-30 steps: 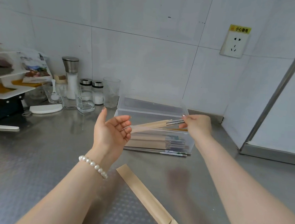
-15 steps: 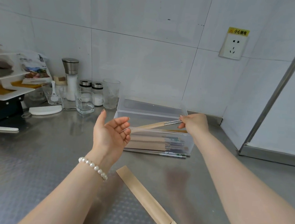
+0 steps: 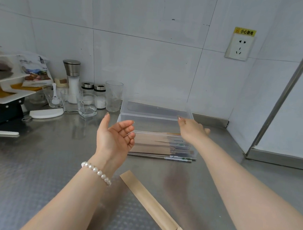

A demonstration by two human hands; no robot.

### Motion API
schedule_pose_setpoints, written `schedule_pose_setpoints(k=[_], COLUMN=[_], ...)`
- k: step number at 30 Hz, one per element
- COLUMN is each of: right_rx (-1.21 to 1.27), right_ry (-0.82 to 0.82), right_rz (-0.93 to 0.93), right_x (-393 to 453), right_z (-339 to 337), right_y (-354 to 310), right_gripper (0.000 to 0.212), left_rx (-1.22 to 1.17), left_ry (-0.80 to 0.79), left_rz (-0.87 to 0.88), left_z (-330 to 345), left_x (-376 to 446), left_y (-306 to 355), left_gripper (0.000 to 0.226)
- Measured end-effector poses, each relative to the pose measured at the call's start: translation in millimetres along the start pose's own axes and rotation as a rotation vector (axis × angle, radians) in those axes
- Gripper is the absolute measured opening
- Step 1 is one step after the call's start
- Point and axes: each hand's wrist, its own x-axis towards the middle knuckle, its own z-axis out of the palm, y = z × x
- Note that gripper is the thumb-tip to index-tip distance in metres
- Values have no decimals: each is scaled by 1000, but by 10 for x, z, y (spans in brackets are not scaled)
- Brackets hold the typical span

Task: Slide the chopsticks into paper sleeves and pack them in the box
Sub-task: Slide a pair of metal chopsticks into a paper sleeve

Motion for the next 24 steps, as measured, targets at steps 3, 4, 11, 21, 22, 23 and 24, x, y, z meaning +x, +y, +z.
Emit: schedule_pose_setpoints(k=[3, 4, 11, 21, 22, 23, 24], right_rx=[213, 299, 656, -97, -90, -75, -60], right_ry=[102, 191, 1, -642, -646, -659, -672], right_rz=[-71, -105, -434, -393, -399, -401, -402], right_x=[-9, -17, -591, -1303, -1323, -1328, -1328], right_z=[-70, -97, -230, 49, 68, 82, 89], right_y=[4, 23, 154, -14, -32, -41, -40], right_gripper=[41, 38, 22, 33, 27, 20, 14], left_rx=[12, 16, 344, 796, 822, 844, 860], left_ry=[4, 6, -121, -276, -277, -278, -281], left_rz=[3, 4, 61, 122, 125, 127, 127], left_z=[-5, -6, 94, 75, 66, 61, 58], left_x=[1, -2, -85, -82, -74, -67, -64], left_y=[-4, -5, -88, -294, -303, -313, -323], left_gripper=[58, 57, 33, 20, 25, 27, 25])
